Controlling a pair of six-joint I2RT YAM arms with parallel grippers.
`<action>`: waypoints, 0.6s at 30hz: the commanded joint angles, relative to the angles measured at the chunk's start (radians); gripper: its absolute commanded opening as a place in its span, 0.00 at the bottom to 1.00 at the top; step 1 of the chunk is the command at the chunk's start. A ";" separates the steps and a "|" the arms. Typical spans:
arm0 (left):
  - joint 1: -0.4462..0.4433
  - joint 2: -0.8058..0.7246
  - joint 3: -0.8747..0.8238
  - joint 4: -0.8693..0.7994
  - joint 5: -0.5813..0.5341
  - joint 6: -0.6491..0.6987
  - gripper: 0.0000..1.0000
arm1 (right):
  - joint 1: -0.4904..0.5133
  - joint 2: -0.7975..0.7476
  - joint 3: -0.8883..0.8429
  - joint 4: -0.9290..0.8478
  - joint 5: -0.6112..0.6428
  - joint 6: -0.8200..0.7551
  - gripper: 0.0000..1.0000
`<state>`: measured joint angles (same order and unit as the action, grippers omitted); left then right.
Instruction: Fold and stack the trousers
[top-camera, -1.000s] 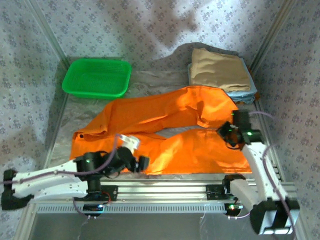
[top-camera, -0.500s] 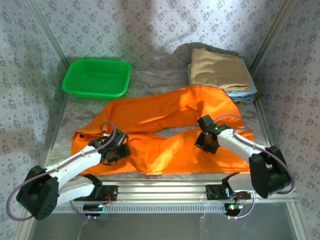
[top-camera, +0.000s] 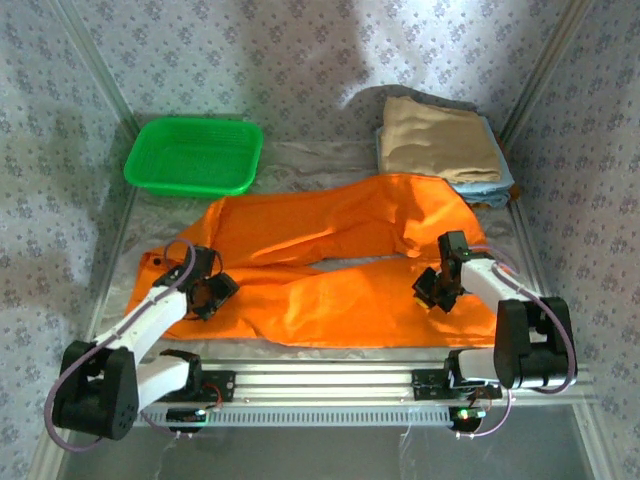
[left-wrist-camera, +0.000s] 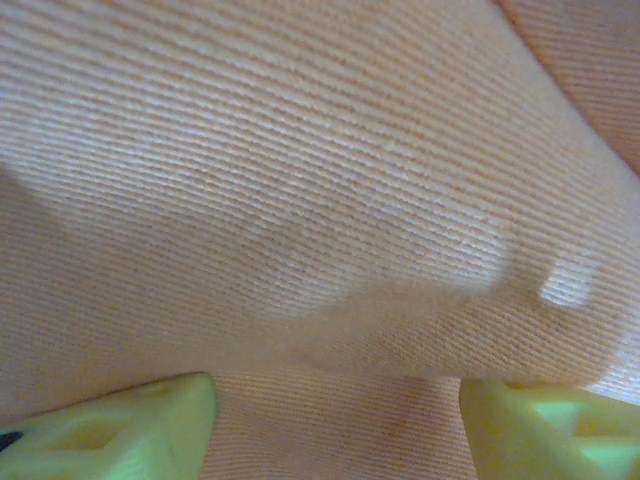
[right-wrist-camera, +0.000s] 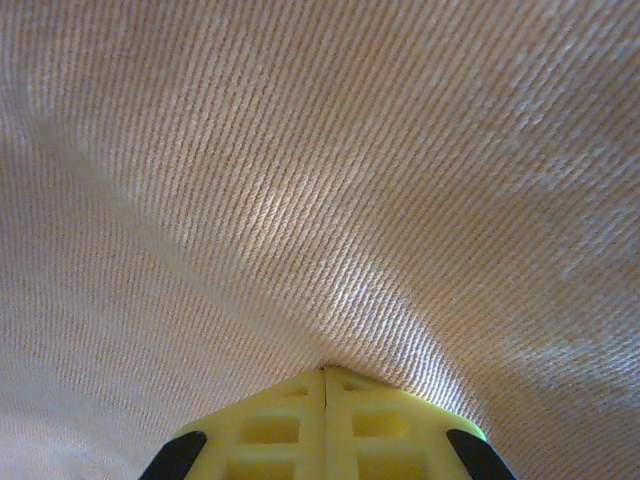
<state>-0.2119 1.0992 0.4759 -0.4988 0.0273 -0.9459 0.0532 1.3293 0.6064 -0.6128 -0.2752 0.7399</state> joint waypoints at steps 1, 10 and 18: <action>0.031 -0.011 0.012 -0.134 -0.032 0.086 0.67 | -0.028 -0.008 -0.018 -0.095 0.057 -0.051 0.00; 0.060 -0.057 0.407 -0.373 -0.119 0.228 0.73 | 0.116 -0.023 0.226 -0.113 0.141 -0.065 0.03; 0.071 0.263 0.562 -0.309 -0.339 0.286 0.72 | 0.188 0.140 0.380 0.007 0.119 -0.045 0.04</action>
<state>-0.1493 1.2907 1.0443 -0.7776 -0.2062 -0.7025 0.2382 1.4319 0.9676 -0.6174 -0.1505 0.6907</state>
